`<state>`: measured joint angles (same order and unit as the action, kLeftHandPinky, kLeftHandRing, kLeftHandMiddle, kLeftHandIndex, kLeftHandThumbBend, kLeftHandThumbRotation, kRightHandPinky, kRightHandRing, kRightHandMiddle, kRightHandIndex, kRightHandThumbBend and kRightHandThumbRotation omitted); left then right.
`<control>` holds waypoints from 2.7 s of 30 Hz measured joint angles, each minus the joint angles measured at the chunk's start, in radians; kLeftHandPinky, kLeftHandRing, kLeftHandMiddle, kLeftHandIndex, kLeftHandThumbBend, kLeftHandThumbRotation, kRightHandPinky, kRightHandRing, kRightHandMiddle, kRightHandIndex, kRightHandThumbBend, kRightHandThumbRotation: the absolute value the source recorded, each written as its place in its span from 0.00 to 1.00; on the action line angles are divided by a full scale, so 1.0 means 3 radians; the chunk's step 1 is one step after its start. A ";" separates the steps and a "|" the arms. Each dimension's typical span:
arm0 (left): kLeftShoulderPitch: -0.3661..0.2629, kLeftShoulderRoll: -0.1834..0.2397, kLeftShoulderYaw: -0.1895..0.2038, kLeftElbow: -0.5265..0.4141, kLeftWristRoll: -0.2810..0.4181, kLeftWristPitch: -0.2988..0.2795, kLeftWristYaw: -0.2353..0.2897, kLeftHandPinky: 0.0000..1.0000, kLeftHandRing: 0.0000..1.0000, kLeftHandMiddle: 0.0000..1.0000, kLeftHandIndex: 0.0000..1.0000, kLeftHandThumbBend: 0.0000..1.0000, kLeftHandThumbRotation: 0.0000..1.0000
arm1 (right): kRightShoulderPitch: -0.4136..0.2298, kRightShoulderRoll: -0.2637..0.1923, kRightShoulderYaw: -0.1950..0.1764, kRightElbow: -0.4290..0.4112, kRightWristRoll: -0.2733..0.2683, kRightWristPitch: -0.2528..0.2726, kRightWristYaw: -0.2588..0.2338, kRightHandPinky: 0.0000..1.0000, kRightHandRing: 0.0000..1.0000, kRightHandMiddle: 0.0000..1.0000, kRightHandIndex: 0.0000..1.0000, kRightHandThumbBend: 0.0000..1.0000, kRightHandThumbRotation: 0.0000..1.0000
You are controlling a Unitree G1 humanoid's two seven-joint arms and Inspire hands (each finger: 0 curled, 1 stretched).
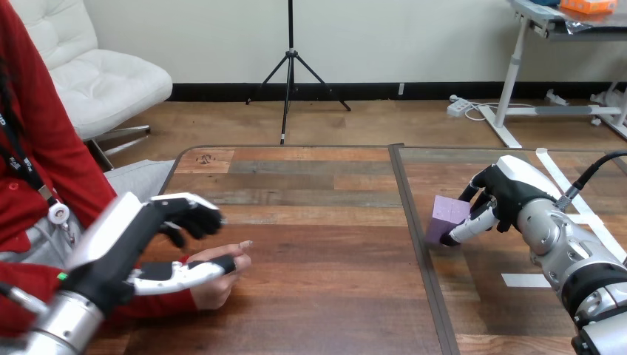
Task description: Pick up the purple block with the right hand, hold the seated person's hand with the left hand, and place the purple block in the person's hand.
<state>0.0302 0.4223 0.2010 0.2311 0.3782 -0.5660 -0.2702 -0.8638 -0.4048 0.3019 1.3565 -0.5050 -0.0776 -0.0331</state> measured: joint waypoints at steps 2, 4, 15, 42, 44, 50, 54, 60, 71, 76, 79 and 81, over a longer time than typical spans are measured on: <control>0.0000 0.0075 0.0003 -0.0028 0.0097 0.0061 0.0036 0.66 0.75 0.75 0.73 0.96 0.38 | 0.0000 -0.0005 -0.0002 0.0000 0.0001 -0.0005 0.0000 0.40 0.45 0.49 0.49 0.77 0.00; 0.0000 0.0153 0.0005 -0.0045 0.0174 0.0103 0.0079 0.67 0.75 0.76 0.74 0.97 0.38 | 0.0000 -0.0015 -0.0003 0.0000 0.0001 -0.0010 0.0000 0.40 0.45 0.49 0.49 0.77 0.00; -0.0004 0.0441 -0.0005 -0.0075 0.0431 0.0209 0.0258 0.62 0.75 0.78 0.75 1.00 0.36 | 0.0001 -0.0094 -0.0009 0.0000 0.0001 -0.0045 0.0001 0.40 0.46 0.50 0.49 0.76 0.00; -0.0352 0.0757 -0.0539 0.0087 0.0758 0.0584 0.0146 0.74 0.79 0.80 0.80 1.00 0.29 | 0.0001 -0.0115 -0.0029 0.0000 0.0001 -0.0063 0.0001 0.42 0.48 0.52 0.49 0.76 0.00; -0.0385 0.0777 -0.0574 0.0102 0.0758 0.0629 0.0099 0.75 0.79 0.80 0.80 1.00 0.29 | 0.0001 -0.0115 -0.0029 0.0000 0.0000 -0.0063 0.0000 0.41 0.47 0.52 0.49 0.76 0.00; -0.0454 0.0826 -0.0654 0.0139 0.0736 0.0729 -0.0042 0.77 0.80 0.81 0.81 1.00 0.29 | 0.0001 -0.0115 -0.0029 0.0000 -0.0001 -0.0063 0.0000 0.41 0.46 0.50 0.50 0.76 0.00; -0.0495 0.0841 -0.0697 0.0160 0.0717 0.0781 -0.0141 0.76 0.80 0.81 0.81 1.00 0.30 | 0.0001 -0.0115 -0.0029 0.0000 -0.0002 -0.0063 0.0000 0.41 0.46 0.50 0.50 0.76 0.00; -0.0531 0.0846 -0.0762 0.0166 0.0694 0.0850 -0.0241 0.75 0.80 0.81 0.81 1.00 0.29 | 0.0001 -0.0115 -0.0029 0.0000 -0.0001 -0.0062 0.0000 0.41 0.46 0.50 0.50 0.76 0.00; -0.0575 0.0864 -0.0897 0.0163 0.0697 0.0977 -0.0417 0.75 0.79 0.80 0.79 1.00 0.21 | 0.0001 -0.0115 -0.0029 0.0000 -0.0001 -0.0062 0.0000 0.40 0.45 0.49 0.50 0.76 0.00; -0.0606 0.0865 -0.0954 0.0162 0.0709 0.1110 -0.0509 0.77 0.80 0.81 0.80 1.00 0.18 | 0.0001 -0.0115 -0.0030 0.0000 0.0000 -0.0062 0.0000 0.40 0.45 0.49 0.50 0.76 0.00; -0.0627 0.0865 -0.0984 0.0153 0.0712 0.1196 -0.0562 0.78 0.81 0.82 0.81 1.00 0.18 | 0.0001 -0.0115 -0.0031 0.0000 0.0001 -0.0062 0.0000 0.40 0.45 0.49 0.50 0.76 0.00; -0.0643 0.0867 -0.1003 0.0142 0.0715 0.1241 -0.0585 0.78 0.81 0.82 0.81 1.00 0.18 | 0.0001 -0.0115 -0.0031 0.0000 0.0001 -0.0062 0.0000 0.40 0.45 0.49 0.50 0.76 0.00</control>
<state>-0.1629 0.6825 -0.0998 0.2736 0.5928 -0.1936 -0.4457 -0.8634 -0.4394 0.2926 1.3565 -0.5047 -0.0962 -0.0331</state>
